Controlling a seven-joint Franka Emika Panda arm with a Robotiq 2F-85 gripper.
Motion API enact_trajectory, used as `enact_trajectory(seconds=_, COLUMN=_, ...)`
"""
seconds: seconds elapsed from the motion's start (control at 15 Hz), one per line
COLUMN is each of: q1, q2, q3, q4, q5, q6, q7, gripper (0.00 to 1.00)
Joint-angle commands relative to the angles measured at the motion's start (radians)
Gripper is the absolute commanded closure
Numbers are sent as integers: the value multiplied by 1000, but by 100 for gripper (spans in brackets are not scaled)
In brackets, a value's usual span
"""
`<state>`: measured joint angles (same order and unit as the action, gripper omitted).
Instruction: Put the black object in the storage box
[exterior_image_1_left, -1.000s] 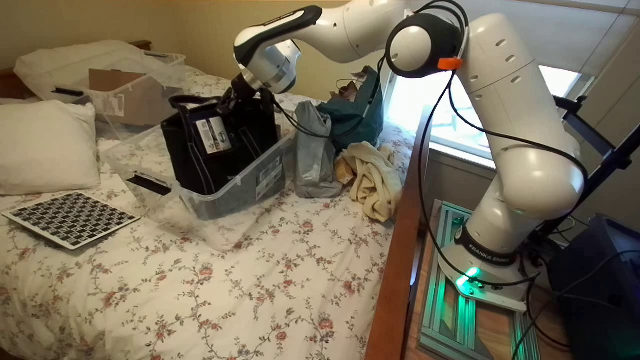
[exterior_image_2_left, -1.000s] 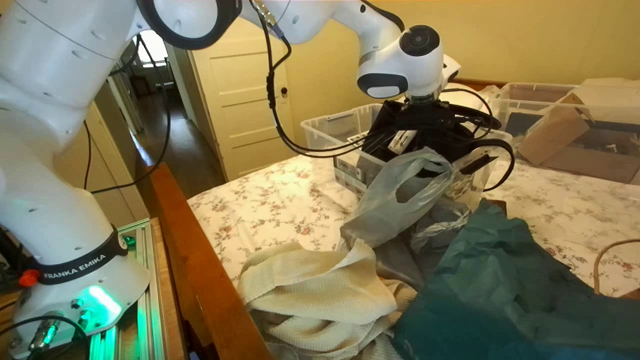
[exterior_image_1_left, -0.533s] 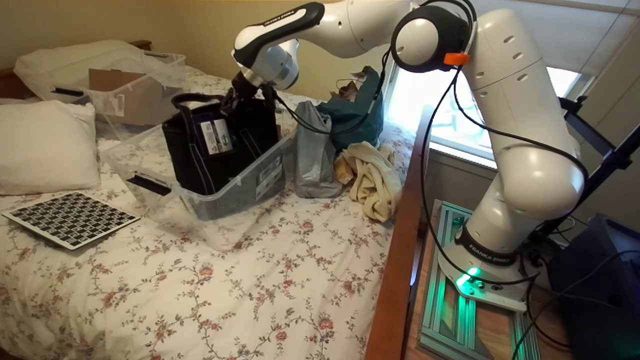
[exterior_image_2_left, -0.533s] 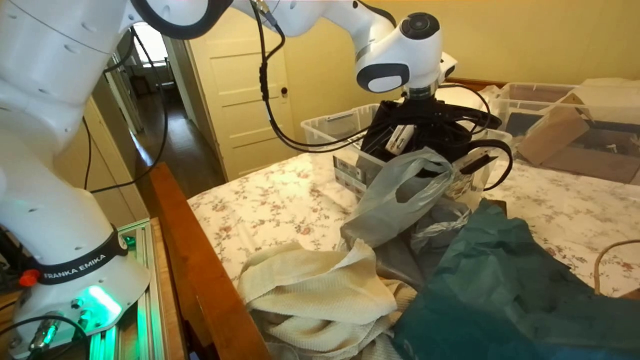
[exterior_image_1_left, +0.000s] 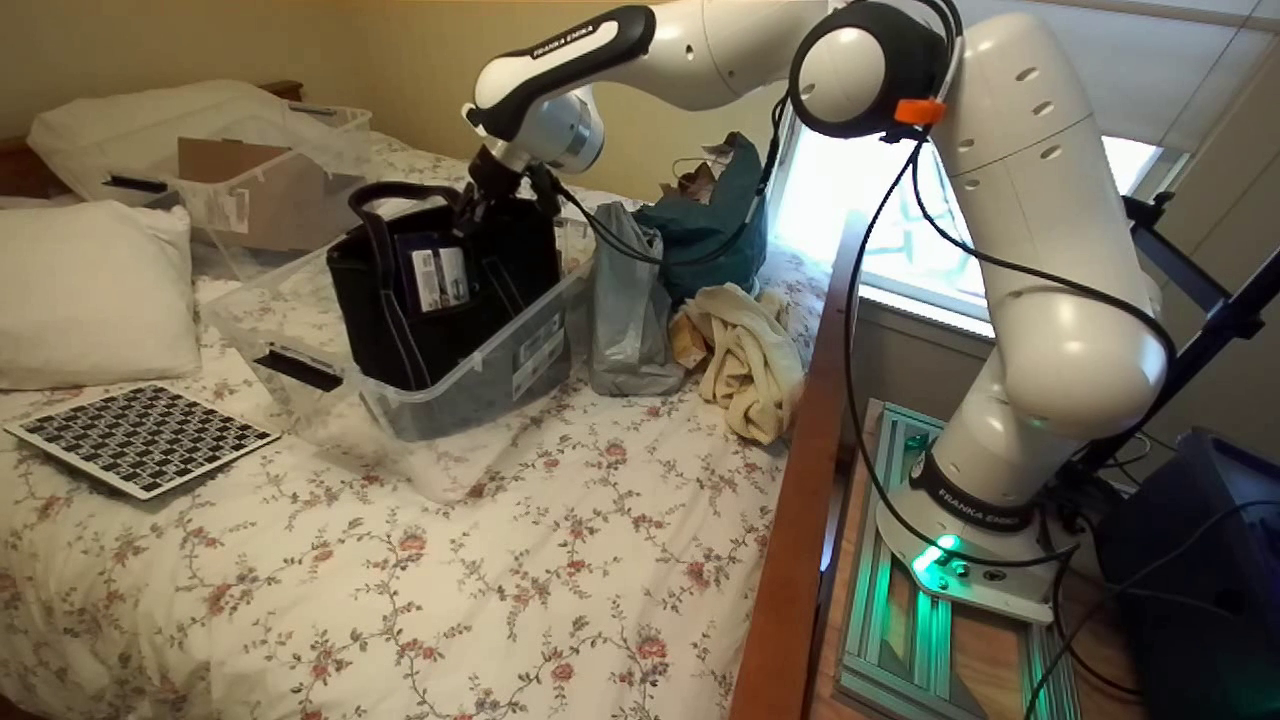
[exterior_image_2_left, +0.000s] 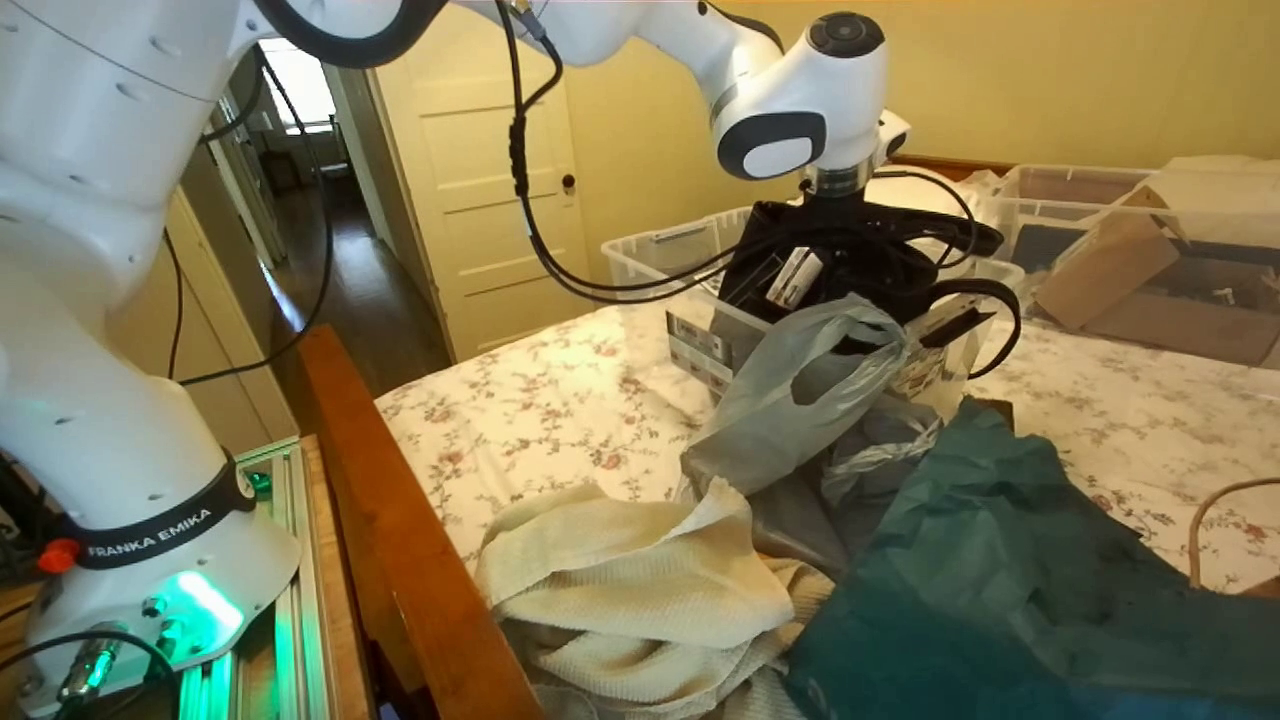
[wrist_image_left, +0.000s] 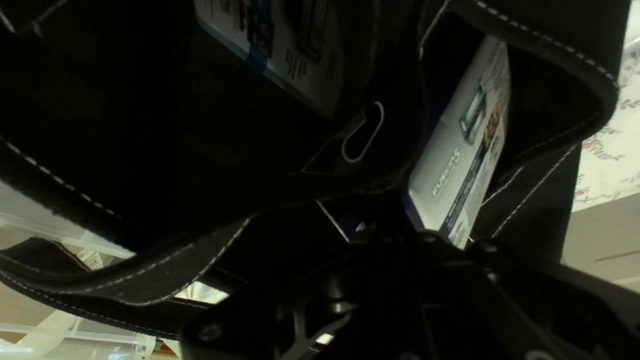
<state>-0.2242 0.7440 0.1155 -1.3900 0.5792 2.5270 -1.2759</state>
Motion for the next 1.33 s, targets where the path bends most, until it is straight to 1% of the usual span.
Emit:
enact_trajectory(seconds=0.0, q1=-54, q2=-44, q3=64, q4=-54, q5=-1, q6=5, q7=6, gripper=100)
enact_trajectory(seconds=0.2, q1=-86, q2=-64, q3=103, q4=-61, q5=22, q6=6, q7=3, gripper=100)
enact_trajectory(seconds=0.27, q1=-93, q2=-74, q3=112, q4=-65, q5=31, q6=6, q7=11, gripper=91)
enact_trajectory(seconds=0.33, q1=-97, q2=-83, q3=116, q4=-71, q5=34, q6=5, q7=18, gripper=85)
enact_trajectory(seconds=0.4, q1=-101, q2=-94, q3=120, q4=-76, q5=38, q6=-4, q7=34, gripper=67)
enact_trajectory(seconds=0.53, q1=-99, q2=-116, q3=112, q4=-92, q5=34, q6=-11, q7=86, gripper=53)
enact_trajectory(seconds=0.67, q1=-85, q2=-136, q3=91, q4=-105, q5=21, q6=-18, q7=169, gripper=39)
enact_trajectory(seconds=0.8, q1=-89, q2=-155, q3=92, q4=-119, q5=24, q6=-38, q7=223, gripper=24)
enact_trajectory(seconds=0.93, q1=-93, q2=-178, q3=96, q4=-140, q5=35, q6=-51, q7=264, gripper=12)
enact_trajectory(seconds=1.0, q1=-90, q2=-193, q3=95, q4=-159, q5=41, q6=-35, q7=286, gripper=4)
enact_trajectory(seconds=1.13, q1=-92, q2=-223, q3=104, q4=-197, q5=58, q6=-30, q7=310, gripper=0)
enact_trajectory(seconds=1.27, q1=-101, q2=-246, q3=116, q4=-225, q5=91, q6=-40, q7=289, gripper=0)
